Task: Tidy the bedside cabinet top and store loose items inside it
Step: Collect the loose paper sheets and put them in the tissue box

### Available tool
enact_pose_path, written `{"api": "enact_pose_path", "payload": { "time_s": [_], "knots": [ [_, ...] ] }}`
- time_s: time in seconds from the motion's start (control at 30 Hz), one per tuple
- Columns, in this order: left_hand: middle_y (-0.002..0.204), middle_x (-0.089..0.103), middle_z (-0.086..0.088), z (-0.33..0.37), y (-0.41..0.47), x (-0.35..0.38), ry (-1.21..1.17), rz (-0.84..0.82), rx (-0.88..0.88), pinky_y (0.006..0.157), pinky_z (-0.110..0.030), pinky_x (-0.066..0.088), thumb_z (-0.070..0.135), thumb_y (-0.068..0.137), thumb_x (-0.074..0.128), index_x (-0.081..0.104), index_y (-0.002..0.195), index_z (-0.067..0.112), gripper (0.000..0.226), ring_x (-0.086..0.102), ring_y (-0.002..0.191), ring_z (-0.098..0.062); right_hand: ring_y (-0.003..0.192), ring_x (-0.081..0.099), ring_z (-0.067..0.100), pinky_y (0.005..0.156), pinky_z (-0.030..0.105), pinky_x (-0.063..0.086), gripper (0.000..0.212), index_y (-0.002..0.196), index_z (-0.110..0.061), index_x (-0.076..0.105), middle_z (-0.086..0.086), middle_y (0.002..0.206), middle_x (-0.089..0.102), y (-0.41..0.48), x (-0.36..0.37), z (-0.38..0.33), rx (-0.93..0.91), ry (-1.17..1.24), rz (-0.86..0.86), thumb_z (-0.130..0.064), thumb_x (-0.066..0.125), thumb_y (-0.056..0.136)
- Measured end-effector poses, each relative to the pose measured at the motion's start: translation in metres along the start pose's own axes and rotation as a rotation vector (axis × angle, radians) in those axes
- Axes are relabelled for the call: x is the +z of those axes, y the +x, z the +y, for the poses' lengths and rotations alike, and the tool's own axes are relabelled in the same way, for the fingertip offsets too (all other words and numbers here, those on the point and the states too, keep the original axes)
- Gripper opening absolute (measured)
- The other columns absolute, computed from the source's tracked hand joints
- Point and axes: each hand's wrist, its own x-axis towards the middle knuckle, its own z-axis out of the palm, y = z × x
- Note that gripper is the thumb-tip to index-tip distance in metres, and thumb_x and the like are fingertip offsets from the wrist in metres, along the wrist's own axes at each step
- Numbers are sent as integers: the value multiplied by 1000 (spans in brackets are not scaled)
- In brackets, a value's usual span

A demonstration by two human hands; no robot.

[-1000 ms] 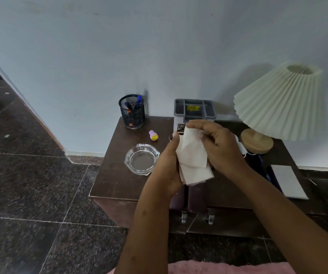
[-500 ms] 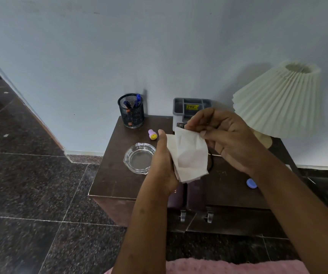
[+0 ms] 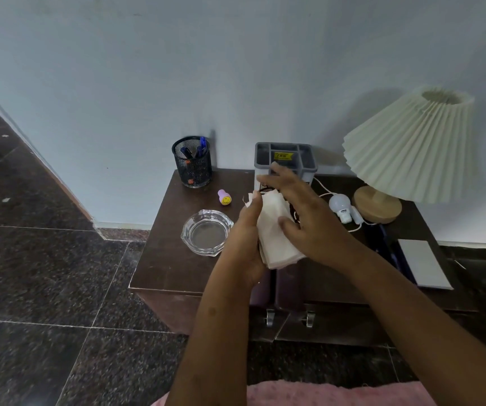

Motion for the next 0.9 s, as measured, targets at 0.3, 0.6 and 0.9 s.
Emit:
{"api": "enact_pose_path", "payload": {
  "time_s": [0.3, 0.6, 0.9],
  "knots": [
    [128, 59, -18, -2, 6, -2, 114, 134, 141, 90, -50, 50, 29, 96, 48, 47, 133, 14, 40, 58, 116, -36, 135, 27, 0, 108, 19, 28, 58, 149, -33, 17, -11, 156, 22, -1, 12, -18, 487, 490, 29, -40, 41, 97],
    [120, 63, -20, -3, 7, 1, 128, 231, 258, 80, -41, 56, 18, 96, 50, 50, 129, 7, 35, 65, 102, -30, 127, 39, 4, 102, 24, 38, 63, 149, -37, 4, -10, 153, 26, -1, 23, -31, 545, 654, 57, -39, 39, 98],
    [122, 62, -20, -3, 5, 6, 36, 292, 320, 91, -51, 51, 23, 96, 50, 49, 131, 11, 37, 61, 111, -37, 108, 48, -1, 90, 22, 44, 61, 149, -40, 9, -23, 129, 42, 1, 9, -23, 568, 678, 33, -45, 40, 96]
  ]
}}
